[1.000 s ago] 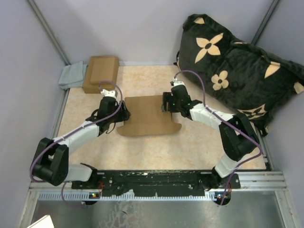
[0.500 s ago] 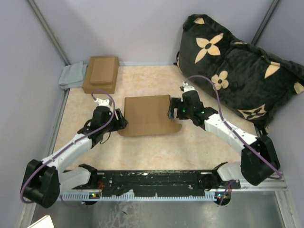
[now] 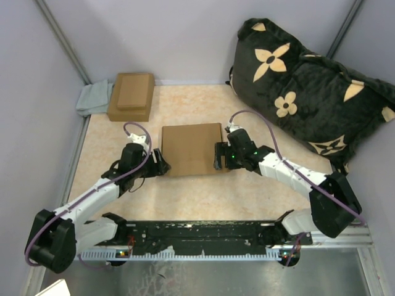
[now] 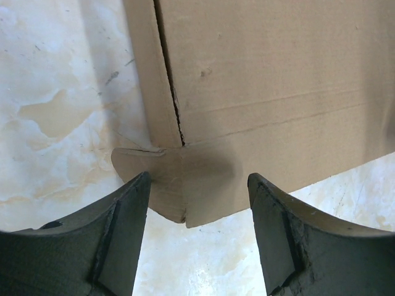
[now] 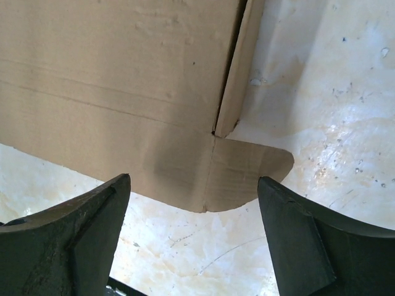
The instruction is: Fold the paper box
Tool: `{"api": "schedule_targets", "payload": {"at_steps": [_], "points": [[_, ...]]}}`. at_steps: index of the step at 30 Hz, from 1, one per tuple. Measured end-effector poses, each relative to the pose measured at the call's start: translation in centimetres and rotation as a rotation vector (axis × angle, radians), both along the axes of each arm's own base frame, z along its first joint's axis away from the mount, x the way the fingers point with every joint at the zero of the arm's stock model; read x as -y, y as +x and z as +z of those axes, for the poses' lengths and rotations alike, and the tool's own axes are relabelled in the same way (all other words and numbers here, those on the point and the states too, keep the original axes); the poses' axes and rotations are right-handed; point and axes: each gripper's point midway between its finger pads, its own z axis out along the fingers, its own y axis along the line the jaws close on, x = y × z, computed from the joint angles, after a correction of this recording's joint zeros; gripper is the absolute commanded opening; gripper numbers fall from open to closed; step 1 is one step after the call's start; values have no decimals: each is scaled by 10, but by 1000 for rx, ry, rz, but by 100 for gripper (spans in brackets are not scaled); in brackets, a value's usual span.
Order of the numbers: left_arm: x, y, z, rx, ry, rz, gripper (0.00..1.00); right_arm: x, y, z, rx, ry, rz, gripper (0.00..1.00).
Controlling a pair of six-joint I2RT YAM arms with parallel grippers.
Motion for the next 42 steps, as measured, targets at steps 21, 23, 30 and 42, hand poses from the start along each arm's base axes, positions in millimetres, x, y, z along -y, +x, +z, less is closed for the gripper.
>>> {"api": "schedule_targets", "payload": {"at_steps": [21, 23, 30, 42], "points": [[17, -23, -1, -20, -57, -101, 63, -10, -25, -17, -70, -2, 62, 72], [17, -25, 1, -22, -61, -106, 62, -11, -27, -17, -73, -2, 69, 72], [22, -24, 21, -15, -78, -124, 62, -11, -31, -16, -84, -3, 76, 71], [17, -28, 16, -52, -49, -109, 67, -9, -30, -10, -64, -20, 77, 74]]}}
